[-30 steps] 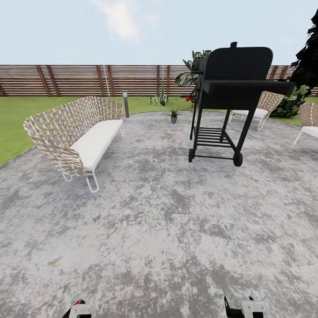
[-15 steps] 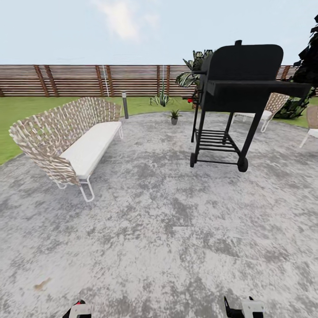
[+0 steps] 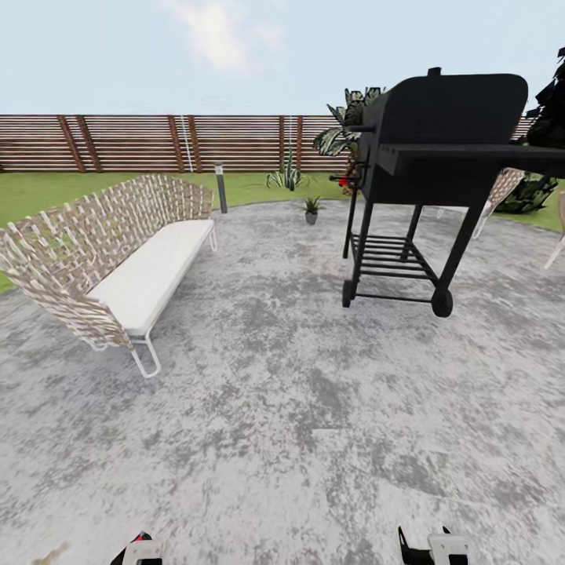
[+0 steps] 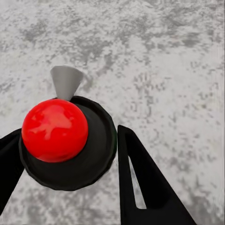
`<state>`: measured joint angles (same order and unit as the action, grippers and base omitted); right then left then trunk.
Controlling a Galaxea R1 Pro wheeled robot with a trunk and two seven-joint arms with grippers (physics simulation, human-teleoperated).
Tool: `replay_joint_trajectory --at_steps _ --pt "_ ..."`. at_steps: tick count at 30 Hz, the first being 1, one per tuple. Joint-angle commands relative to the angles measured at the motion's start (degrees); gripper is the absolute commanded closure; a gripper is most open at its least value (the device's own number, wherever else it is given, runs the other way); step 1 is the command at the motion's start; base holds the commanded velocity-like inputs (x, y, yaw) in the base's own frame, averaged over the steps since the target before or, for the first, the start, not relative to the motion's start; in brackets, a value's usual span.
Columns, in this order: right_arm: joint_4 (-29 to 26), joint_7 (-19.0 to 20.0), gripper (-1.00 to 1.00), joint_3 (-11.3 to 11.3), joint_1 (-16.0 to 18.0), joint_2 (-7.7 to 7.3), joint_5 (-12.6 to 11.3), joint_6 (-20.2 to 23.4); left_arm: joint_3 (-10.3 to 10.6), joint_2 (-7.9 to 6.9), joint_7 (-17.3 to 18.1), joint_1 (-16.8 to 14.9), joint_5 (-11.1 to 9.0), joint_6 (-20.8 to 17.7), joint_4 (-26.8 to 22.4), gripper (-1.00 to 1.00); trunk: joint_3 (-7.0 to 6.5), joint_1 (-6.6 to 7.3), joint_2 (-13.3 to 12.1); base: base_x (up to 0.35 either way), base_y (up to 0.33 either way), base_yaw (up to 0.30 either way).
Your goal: Pick up the pesticide atomizer in the garden and spray insectifuge to fully cover both potted plants in the garden.
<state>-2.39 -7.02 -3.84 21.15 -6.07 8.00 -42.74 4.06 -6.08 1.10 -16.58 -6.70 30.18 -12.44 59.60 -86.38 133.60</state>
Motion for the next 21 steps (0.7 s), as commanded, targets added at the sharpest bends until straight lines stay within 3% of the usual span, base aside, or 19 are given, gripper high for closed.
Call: replay_joint_trajectory --at_steps 1,21 --pt "0.1 -0.3 -1.0 -0.4 0.0 0.0 0.6 -0.1 0.4 -0.03 0.1 0.0 -0.6 0.2 0.0 1.0 0.05 -0.02 0.0 0.34 0.052 0.0" --pt "0.1 -0.3 -1.0 -0.4 0.0 0.0 0.6 -0.1 0.4 0.01 0.1 0.0 -0.6 0.3 0.0 1.0 0.05 -0.02 0.0 0.34 0.004 0.0"
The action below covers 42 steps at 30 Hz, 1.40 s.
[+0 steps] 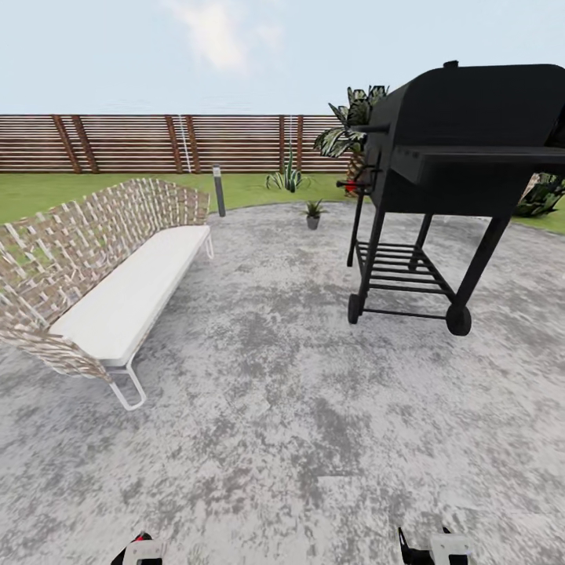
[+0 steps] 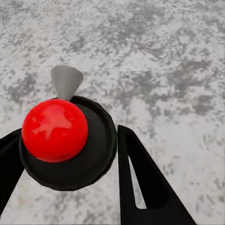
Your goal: Pick up the pesticide atomizer in the garden and spray insectifuge to fully cover both potted plants in the garden.
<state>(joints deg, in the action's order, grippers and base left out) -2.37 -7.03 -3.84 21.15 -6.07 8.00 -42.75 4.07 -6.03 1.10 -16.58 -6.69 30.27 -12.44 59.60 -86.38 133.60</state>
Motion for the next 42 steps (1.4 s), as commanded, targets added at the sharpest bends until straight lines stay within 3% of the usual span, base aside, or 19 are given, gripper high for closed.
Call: replay_joint_trajectory --at_steps 1,12,24,42 --pt "0.0 -0.3 -1.0 -0.4 0.0 0.01 0.6 -0.1 0.4 -0.04 0.1 0.0 -0.6 0.2 0.0 1.0 0.05 -0.02 0.0 0.34 0.011 0.0" --pt "0.0 -0.3 -1.0 -0.4 0.0 0.01 0.6 -0.1 0.4 -0.06 0.1 0.1 -0.6 0.4 0.0 1.0 0.05 -0.02 0.0 0.322 0.079 0.0" --pt "0.0 -0.3 -1.0 -0.4 0.0 0.01 0.6 -0.1 0.4 -0.05 0.1 0.1 -0.6 0.3 0.0 1.0 0.05 -0.02 0.0 0.033 0.018 0.0" --pt "0.0 -0.3 -1.0 -0.4 0.0 0.01 0.6 -0.1 0.4 -0.05 0.1 0.1 -0.6 0.3 0.0 1.0 0.05 -0.02 0.0 0.218 0.236 0.0"
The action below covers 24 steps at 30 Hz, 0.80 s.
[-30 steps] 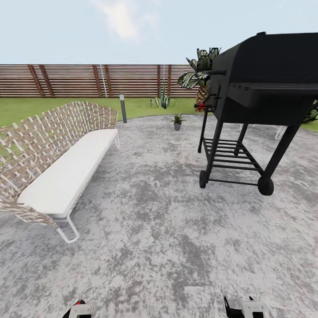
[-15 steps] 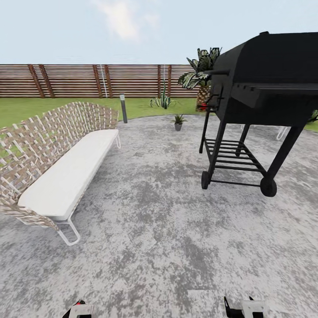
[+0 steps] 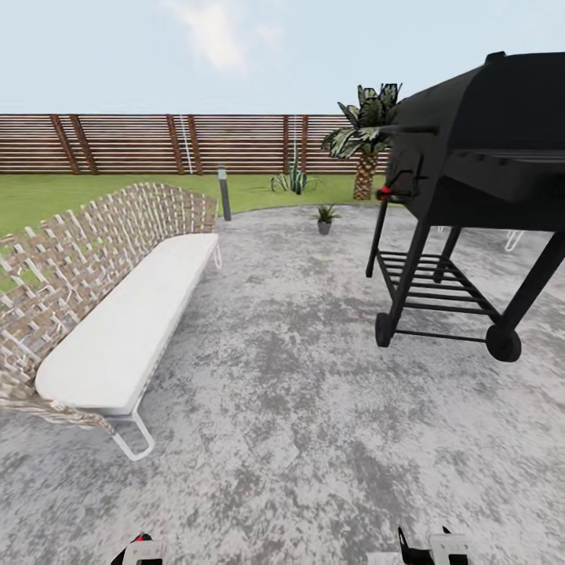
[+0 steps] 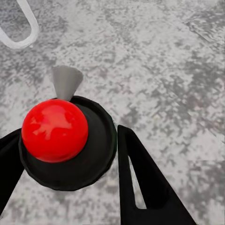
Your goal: Pick up the pesticide atomizer in the garden and spray insectifuge to fully cover both potted plants in the garden.
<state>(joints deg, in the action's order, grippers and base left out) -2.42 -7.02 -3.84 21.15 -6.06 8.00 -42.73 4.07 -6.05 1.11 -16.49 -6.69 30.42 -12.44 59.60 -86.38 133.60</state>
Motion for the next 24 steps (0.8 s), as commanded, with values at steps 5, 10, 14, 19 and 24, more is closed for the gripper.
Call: replay_joint_trajectory --at_steps 5,10,14,19,24 --pt "0.1 -0.3 -1.0 -0.4 0.0 0.0 0.6 -0.2 0.4 -0.02 0.1 0.0 -0.6 0.2 0.0 1.0 0.05 -0.02 0.0 0.282 0.215 0.0" --pt "0.1 -0.3 -1.0 -0.4 0.0 0.0 0.6 -0.2 0.4 -0.01 0.1 0.0 -0.6 0.1 0.0 1.0 0.05 -0.02 0.0 0.288 0.199 0.0" --pt "0.1 -0.3 -1.0 -0.4 0.0 0.0 0.6 -0.2 0.4 -0.01 0.1 0.0 -0.6 0.1 0.0 1.0 0.05 -0.02 0.0 0.294 0.185 0.0" --pt "0.1 -0.3 -1.0 -0.4 0.0 0.0 0.6 -0.2 0.4 -0.01 0.1 0.0 -0.6 0.1 0.0 1.0 0.05 -0.02 0.0 0.304 0.147 0.0" --pt "0.1 -0.3 -1.0 -0.3 0.0 0.66 0.6 0.0 0.4 0.02 0.1 0.1 -0.2 0.1 0.0 1.0 0.05 -0.02 0.0 0.198 0.016 0.0"
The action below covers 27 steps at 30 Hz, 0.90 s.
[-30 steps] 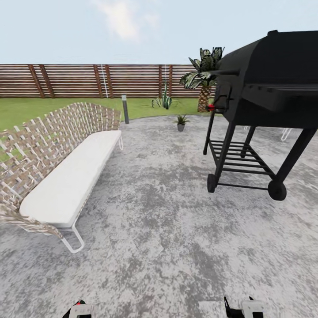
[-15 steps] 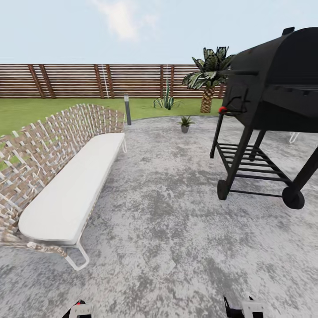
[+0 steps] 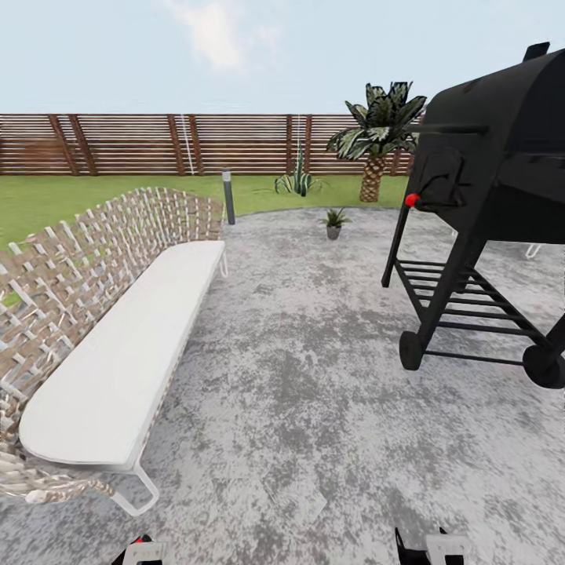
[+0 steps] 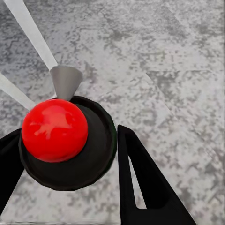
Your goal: Pick up the pesticide atomizer in the garden and spray insectifuge to fully cover both potted plants in the garden.
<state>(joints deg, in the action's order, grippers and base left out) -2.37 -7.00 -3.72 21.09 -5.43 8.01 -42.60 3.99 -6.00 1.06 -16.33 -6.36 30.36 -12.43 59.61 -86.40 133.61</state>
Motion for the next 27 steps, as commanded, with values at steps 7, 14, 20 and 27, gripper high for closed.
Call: replay_joint_trajectory --at_steps 7,14,20,27 --pt "0.0 -0.4 -1.0 -0.4 -0.1 0.76 0.5 -0.1 0.3 -0.06 0.1 0.1 -0.6 0.2 0.0 1.0 0.04 0.0 0.0 0.0 0.0 0.0" --pt "0.0 -0.4 -1.0 -0.4 -0.1 0.77 0.5 -0.2 0.1 -0.07 0.1 0.1 -0.6 0.2 0.0 1.0 0.04 0.0 0.0 0.0 0.0 0.0" --pt "0.0 -0.4 -1.0 -0.4 -0.1 0.78 0.5 -0.1 0.1 -0.07 0.1 0.1 -0.6 0.2 0.0 1.0 0.04 0.0 0.0 0.0 0.0 0.0" --pt "0.0 -0.4 -1.0 -0.4 -0.1 0.78 0.5 -0.1 0.1 -0.07 0.1 0.1 -0.6 0.2 0.0 1.0 0.04 0.0 0.0 0.081 -0.077 0.0"
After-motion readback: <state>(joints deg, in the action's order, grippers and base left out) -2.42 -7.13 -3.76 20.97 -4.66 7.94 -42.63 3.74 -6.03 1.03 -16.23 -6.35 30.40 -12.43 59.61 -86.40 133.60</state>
